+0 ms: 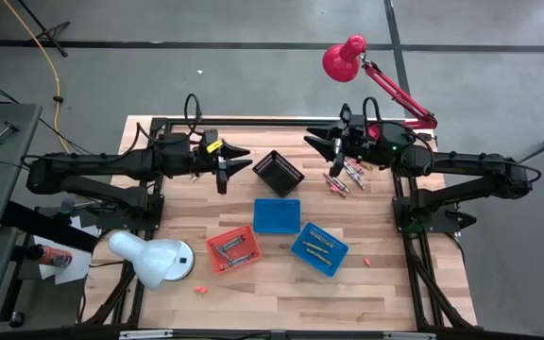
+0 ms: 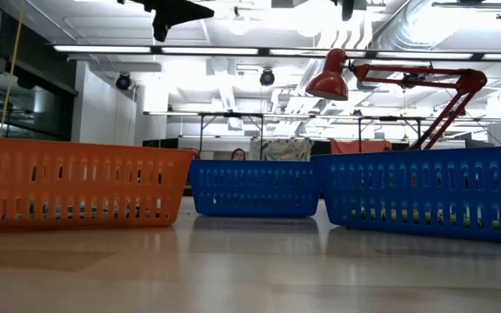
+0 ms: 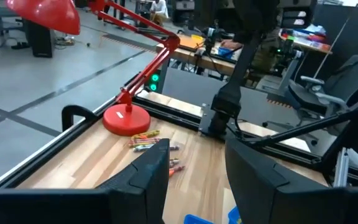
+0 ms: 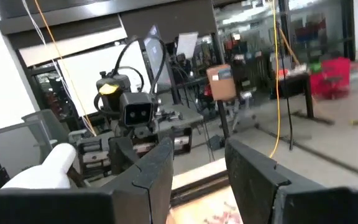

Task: Sort crayons
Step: Put the yellow crayon into the right blue bin

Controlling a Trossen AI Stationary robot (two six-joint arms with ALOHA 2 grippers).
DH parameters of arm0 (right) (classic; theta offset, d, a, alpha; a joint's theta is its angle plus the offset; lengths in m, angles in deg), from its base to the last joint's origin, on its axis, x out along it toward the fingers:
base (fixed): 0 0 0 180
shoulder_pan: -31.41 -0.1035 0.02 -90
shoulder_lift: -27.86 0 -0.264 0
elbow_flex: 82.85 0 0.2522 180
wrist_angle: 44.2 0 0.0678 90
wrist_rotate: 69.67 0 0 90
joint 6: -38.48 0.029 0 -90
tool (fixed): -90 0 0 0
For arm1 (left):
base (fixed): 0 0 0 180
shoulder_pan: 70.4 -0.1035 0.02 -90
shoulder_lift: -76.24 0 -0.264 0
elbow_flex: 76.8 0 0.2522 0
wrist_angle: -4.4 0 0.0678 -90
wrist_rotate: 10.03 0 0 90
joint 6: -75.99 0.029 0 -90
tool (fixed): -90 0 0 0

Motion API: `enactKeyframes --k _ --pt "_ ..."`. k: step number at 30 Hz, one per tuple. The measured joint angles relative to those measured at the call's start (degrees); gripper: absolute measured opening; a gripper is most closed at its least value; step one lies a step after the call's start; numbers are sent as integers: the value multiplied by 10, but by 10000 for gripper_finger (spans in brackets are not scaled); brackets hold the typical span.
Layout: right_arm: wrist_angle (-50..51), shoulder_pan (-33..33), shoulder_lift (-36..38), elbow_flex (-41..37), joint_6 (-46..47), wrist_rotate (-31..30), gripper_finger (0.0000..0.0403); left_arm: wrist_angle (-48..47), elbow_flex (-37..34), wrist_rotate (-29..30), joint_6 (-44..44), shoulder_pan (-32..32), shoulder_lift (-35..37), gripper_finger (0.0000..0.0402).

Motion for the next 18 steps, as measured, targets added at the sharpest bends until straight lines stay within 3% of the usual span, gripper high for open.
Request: enactKeyframes --k 3,8,12,15,18 --pt "112 1 0 0 101 -39 142 0 0 1 -14 -1 0 144" --pt "451 12 -22 0 234 -81 142 0 0 7 -31 -1 0 144" --pt "679 26 -59 -1 275 -83 142 -1 0 7 -45 -1 0 144" --pt "766 40 -89 -1 257 -87 142 -1 0 7 -45 -1 0 144" --pt "755 65 -123 -14 212 -71 142 -1 0 7 -45 -1 0 144"
